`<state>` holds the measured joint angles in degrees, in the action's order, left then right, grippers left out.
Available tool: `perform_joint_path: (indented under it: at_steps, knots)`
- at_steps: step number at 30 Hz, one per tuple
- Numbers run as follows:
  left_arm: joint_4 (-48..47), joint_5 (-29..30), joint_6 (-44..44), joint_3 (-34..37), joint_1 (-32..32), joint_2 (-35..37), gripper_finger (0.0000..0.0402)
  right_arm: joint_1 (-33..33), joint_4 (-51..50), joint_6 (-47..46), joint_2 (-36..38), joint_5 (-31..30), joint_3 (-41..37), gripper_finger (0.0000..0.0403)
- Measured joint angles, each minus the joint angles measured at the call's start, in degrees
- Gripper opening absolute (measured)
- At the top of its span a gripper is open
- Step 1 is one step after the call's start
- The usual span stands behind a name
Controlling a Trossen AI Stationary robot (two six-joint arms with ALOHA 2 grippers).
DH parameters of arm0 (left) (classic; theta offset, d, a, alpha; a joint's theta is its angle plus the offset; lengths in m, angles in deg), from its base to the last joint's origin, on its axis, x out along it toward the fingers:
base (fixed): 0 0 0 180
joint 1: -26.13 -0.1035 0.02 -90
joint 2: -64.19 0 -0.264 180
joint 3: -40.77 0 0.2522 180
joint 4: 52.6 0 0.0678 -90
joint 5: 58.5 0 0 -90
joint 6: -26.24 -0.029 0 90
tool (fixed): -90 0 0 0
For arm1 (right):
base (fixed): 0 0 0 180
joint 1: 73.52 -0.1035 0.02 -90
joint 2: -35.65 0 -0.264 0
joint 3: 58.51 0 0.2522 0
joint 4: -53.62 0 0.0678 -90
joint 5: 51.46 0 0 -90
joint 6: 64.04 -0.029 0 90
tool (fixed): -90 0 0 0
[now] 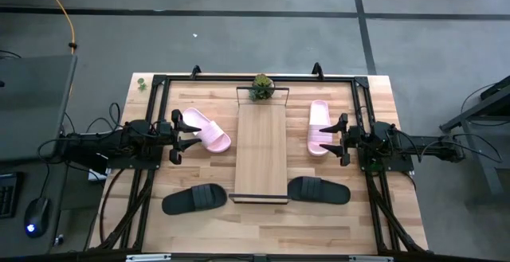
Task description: Pick and place slides into the shelf
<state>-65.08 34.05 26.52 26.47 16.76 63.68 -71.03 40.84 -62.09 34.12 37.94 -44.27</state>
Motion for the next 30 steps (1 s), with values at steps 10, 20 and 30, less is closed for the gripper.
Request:
perform_joint_path:
  at_steps: [10, 20, 30]
  knots:
    - [0.00, 0.00, 0.02, -0.02, 0.02, 0.02, 0.0156, 0.00, -0.01, 0.00, 0.01, 0.00, -0.01, 0.0248]
    - [0.00, 0.02, 0.01, -0.01, 0.00, 0.01, 0.0156, -0.01, 0.01, 0.00, 0.01, 0.00, 0.01, 0.0248]
    - [1.52, 0.00, 0.15, 0.00, 0.02, 0.00, 0.0156, 0.10, 0.01, 10.55, -0.01, -0.17, -0.01, 0.0248]
